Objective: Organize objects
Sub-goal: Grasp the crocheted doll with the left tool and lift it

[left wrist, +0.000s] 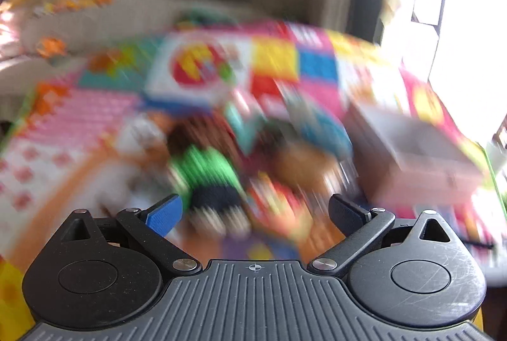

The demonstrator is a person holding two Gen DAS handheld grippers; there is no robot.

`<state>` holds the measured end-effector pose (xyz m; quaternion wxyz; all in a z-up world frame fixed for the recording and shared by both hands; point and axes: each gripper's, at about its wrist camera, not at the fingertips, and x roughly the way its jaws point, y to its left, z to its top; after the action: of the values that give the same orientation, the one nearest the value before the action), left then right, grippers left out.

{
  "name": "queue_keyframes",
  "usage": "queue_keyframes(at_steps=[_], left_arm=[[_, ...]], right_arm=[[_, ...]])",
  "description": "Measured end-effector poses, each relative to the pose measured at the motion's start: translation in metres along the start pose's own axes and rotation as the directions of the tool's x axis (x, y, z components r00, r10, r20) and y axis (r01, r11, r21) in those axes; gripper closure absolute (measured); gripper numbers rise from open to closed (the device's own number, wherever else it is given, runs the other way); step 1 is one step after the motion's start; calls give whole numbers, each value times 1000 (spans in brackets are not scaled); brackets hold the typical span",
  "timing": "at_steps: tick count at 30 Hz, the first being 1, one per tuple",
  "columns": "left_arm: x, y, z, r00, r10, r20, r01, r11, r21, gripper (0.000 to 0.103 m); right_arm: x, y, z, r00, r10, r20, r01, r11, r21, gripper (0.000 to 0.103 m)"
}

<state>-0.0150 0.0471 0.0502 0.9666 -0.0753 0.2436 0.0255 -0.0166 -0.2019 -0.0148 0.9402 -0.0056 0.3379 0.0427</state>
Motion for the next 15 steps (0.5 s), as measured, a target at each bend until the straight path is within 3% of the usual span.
queue_keyframes(at_steps=[2, 5, 8, 9, 10, 12, 15], left_arm=[[12, 10, 17, 999, 31, 16, -31, 1000, -2, 2], [54, 16, 30, 990, 95, -103, -89, 994, 60, 2], [90, 20, 31, 977, 112, -182, -98, 992, 82, 2], [99, 21, 31, 972, 123, -199, -108, 991, 84, 14], [105, 21, 29, 971, 119, -206, -105, 991, 77, 35], [105, 25, 26, 973, 89, -212, -82, 996, 45, 37], [81, 32, 25, 981, -19, -191, 18, 1000, -11, 38]], right_arm=[[0, 0, 0, 1000, 0, 0, 0, 1000, 0, 0], [0, 0, 0, 1000, 0, 0, 0, 1000, 0, 0], [0, 0, 0, 1000, 0, 0, 0, 1000, 0, 0], [0, 0, 0, 1000, 0, 0, 0, 1000, 0, 0], [0, 0, 0, 1000, 0, 0, 0, 1000, 0, 0], [0, 0, 0, 1000, 0, 0, 0, 1000, 0, 0], [0, -1, 1, 1000, 0, 0, 0, 1000, 0, 0]])
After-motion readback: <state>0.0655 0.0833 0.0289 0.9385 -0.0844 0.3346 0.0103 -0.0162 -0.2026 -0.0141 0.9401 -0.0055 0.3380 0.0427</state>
